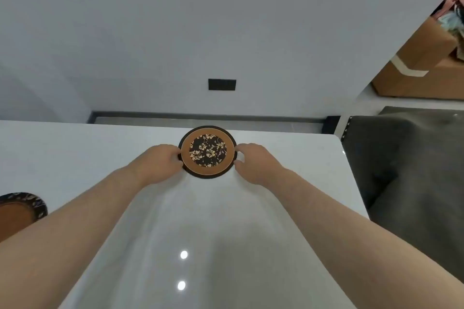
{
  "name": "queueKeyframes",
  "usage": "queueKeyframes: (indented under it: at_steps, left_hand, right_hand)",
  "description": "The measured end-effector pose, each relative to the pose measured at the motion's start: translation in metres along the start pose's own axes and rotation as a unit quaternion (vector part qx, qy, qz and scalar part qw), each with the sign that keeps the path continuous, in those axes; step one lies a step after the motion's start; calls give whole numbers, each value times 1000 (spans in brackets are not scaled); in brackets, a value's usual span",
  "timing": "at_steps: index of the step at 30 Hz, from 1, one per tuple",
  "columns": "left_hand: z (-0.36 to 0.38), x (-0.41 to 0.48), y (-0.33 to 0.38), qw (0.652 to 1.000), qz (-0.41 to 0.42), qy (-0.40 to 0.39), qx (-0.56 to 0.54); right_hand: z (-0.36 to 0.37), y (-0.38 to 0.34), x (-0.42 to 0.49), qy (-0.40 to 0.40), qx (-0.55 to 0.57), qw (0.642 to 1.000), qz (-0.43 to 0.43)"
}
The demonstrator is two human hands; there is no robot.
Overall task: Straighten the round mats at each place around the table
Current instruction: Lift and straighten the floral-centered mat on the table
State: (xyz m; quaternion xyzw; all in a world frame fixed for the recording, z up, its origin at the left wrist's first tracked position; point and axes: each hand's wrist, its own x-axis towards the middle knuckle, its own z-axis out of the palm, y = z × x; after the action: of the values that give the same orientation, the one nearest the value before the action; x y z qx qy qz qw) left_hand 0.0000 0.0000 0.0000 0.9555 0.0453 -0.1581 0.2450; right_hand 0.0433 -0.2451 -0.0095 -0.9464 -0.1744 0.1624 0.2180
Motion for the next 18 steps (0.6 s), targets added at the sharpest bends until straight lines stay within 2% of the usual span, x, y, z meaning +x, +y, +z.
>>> queueKeyframes:
  at_steps: [3, 5, 8, 10, 14, 18]
  left_hand:
    - [10, 5, -4, 995, -20, 54, -82]
    - [14, 8, -4, 983, -55, 92, -150]
    - [11, 18, -3, 935, -117, 120, -313]
    - [12, 24, -1, 902, -151, 121, -386]
    - [13, 31, -3, 884, -177, 126, -415]
    - [16, 31, -6, 885, -188, 93, -415]
  right_hand:
    - [8, -5, 7, 32, 77, 996, 28]
    - [10, -8, 11, 58, 137, 985, 83]
    - [9, -10, 18, 90, 297, 933, 183]
    - [11, -11, 21, 102, 341, 911, 210]
    - [15, -7, 26, 119, 406, 870, 251]
    - [13, -3, 26, 114, 441, 842, 291]
